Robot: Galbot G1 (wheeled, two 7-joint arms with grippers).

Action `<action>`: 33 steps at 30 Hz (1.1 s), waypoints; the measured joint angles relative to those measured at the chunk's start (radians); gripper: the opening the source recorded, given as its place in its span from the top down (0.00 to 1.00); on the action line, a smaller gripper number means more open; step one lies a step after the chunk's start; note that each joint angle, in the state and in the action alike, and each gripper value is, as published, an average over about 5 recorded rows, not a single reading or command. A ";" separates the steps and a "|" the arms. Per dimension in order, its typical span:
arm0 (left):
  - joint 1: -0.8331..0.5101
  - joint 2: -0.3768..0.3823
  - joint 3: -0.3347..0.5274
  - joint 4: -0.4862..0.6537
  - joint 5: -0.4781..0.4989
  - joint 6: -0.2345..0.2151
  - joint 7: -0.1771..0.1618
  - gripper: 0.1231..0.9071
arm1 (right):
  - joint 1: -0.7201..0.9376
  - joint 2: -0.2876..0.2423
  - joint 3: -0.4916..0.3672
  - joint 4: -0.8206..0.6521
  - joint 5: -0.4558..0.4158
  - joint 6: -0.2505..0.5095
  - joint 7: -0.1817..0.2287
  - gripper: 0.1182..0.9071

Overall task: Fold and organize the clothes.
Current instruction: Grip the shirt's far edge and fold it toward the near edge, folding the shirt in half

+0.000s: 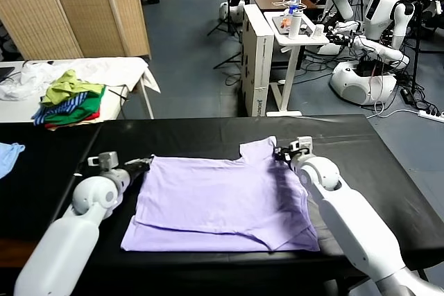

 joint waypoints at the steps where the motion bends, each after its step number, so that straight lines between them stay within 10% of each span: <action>1: 0.010 0.005 -0.007 -0.016 0.000 0.000 0.000 0.96 | -0.010 -0.009 0.008 0.016 0.006 -0.004 0.001 0.97; 33: 0.575 0.023 -0.323 -0.541 0.094 0.024 0.010 0.97 | -0.500 -0.292 0.311 0.510 0.078 -0.126 -0.009 0.97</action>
